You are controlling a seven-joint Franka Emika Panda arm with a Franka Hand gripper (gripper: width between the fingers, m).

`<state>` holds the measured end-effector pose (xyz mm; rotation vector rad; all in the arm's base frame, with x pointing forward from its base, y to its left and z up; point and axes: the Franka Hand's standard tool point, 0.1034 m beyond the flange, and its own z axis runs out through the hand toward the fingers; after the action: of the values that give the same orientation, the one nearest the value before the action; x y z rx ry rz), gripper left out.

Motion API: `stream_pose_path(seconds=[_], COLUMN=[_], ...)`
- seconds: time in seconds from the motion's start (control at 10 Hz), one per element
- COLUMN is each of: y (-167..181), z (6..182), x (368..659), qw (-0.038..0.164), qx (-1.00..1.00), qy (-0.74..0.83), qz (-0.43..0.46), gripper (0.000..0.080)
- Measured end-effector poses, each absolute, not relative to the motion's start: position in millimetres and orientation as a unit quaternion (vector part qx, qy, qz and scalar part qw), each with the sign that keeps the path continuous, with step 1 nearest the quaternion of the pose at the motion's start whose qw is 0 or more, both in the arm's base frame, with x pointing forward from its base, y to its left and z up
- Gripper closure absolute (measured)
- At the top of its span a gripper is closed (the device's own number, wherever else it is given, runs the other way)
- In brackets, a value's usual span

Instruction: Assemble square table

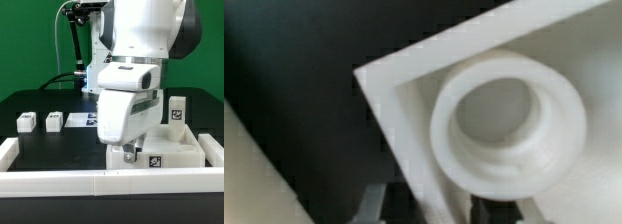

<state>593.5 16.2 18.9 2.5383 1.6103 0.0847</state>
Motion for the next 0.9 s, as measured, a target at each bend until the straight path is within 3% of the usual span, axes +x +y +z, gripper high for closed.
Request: stream_pose_path(seconds=[0.9], y=[24.4], z=[19.8], x=[607.8], qw=[0.069], qx=[0.836], qy=[0.543], qz=[0.031], gripper=[0.0661])
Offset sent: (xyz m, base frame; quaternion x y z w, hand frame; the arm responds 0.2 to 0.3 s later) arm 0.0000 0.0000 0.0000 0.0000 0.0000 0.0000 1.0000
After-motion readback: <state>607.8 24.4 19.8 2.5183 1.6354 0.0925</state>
